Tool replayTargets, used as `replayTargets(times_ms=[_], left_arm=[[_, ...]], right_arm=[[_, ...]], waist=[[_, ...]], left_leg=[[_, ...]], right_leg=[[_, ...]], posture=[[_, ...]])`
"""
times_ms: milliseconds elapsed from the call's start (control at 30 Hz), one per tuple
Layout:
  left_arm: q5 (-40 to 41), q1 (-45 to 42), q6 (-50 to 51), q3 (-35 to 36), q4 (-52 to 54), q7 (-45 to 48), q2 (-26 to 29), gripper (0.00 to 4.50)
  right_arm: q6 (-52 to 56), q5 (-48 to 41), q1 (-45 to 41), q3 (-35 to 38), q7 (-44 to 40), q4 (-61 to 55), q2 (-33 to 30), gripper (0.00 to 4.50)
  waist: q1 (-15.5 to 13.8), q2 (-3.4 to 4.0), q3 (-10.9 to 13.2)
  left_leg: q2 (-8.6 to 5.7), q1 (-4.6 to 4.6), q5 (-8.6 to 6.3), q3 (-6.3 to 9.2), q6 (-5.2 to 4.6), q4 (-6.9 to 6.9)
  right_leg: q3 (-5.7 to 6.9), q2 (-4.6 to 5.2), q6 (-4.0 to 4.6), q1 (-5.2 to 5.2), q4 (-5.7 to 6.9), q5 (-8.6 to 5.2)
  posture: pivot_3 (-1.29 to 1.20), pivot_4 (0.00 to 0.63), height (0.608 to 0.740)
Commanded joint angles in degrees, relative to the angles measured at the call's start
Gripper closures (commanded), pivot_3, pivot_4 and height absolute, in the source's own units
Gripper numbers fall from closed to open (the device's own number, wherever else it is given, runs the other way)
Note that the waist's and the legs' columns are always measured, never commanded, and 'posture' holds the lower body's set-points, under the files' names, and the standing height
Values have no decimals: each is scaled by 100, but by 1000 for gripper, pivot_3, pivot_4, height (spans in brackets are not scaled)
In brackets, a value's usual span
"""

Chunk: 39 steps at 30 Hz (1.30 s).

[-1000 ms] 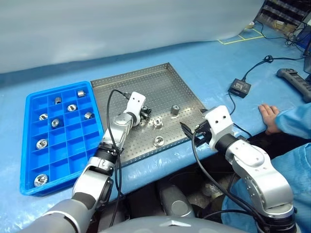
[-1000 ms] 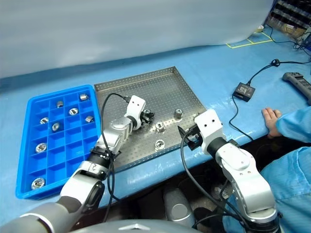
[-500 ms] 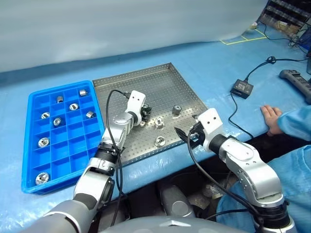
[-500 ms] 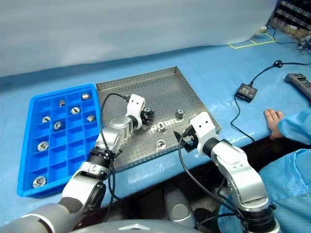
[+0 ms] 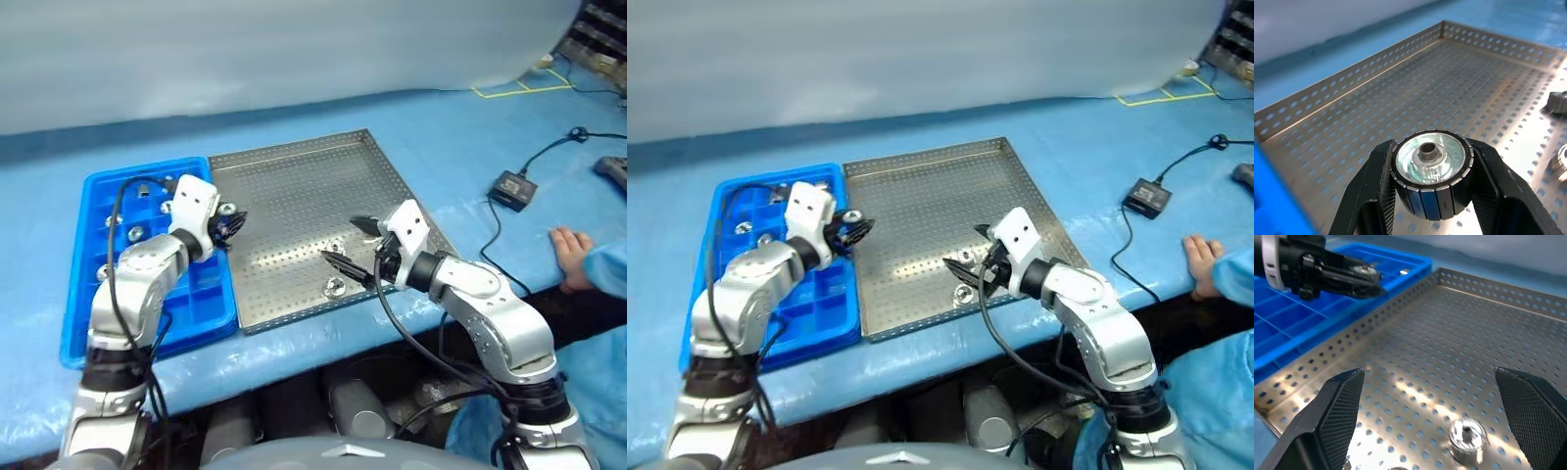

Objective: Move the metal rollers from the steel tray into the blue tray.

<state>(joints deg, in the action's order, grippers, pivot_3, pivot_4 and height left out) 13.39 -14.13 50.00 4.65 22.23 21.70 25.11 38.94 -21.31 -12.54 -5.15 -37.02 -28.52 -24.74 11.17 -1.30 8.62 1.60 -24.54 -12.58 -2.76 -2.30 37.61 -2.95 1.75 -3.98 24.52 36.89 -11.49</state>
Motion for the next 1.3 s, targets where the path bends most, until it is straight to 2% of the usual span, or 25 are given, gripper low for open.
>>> replayTargets(times_ms=[33, 133, 267, 567, 700, 767, 900, 1033, 1167, 1300], left_arm=[[32, 395, 293, 341, 778, -218, 61, 2711], [21, 720, 497, 483, 1072, -387, 69, 2711], [-36, 964, 664, 617, 1255, -596, 76, 2711], [-198, 1095, 702, 580, 1029, -878, 67, 2711], [-364, 942, 752, 494, 893, -1106, -30, 1399], [-209, 799, 518, 605, 942, -1134, -274, 761], [571, 558, -177, 689, 1099, -572, -875, 761], [866, 510, -661, -86, 1112, 263, -826, 761], [556, 441, -1159, -1038, 684, 659, -728, 761], [566, 439, -1427, -1361, 417, 851, -763, 761]], right_arm=[[-184, -163, -179, -67, -190, -57, -14, 0], [-188, -150, -257, -153, -219, -4, -44, 0], [-167, -93, -260, -219, -145, 47, -71, 0], [-174, 25, -238, -231, 81, 108, -82, 0], [-152, 77, -250, -229, 186, 100, -50, 0], [-43, 244, -241, -194, 460, 144, -34, 0], [174, 436, -231, -127, 825, 254, -57, 0], [678, 669, -341, -87, 1140, 334, -214, 0], [1248, 747, -431, -85, 1395, 395, -237, 0], [1558, 708, -350, -142, 1454, 417, -130, 0]], waist=[[-241, -2, 1], [-581, -2, 1], [-846, -4, 0], [-931, -4, -1], [-924, -4, -1], [-923, -4, -1], [-957, -7, -3], [-926, -4, -4], [-892, -4, -4], [-826, -3, -5]], left_leg=[[-2, -2, 0, -1, 0, 1], [-12, -7, -1, -4, -1, 3], [-15, -11, -2, -5, -2, 7], [-11, -11, -2, -8, -2, 13], [-10, -11, -2, -9, -2, 14], [-11, -11, -2, -9, -2, 15], [-12, -15, -2, -9, -4, 24], [-12, -14, -3, -15, -5, 24], [-11, -13, -3, -20, -5, 25], [-5, -12, -3, -21, -7, 24]], right_leg=[[2, 4, 11, 1, -2, -5], [17, 29, 63, 4, -2, -8], [37, 43, 75, 5, -4, -9], [43, 43, 81, 2, -3, -8], [44, 41, 81, 2, -2, -8], [44, 41, 81, 1, -2, -8], [46, 46, 81, -3, -3, -6], [43, 45, 89, 0, -2, -1], [38, 42, 90, 0, -2, 0], [35, 31, 90, 2, -2, -1]], posture=[[-39, 150, 740], [-27, 150, 740], [-24, 150, 740], [-34, 150, 740], [-43, 150, 740], [-47, 150, 740], [-59, 150, 740], [-76, 150, 740], [-96, 150, 740], [-107, 150, 740]])
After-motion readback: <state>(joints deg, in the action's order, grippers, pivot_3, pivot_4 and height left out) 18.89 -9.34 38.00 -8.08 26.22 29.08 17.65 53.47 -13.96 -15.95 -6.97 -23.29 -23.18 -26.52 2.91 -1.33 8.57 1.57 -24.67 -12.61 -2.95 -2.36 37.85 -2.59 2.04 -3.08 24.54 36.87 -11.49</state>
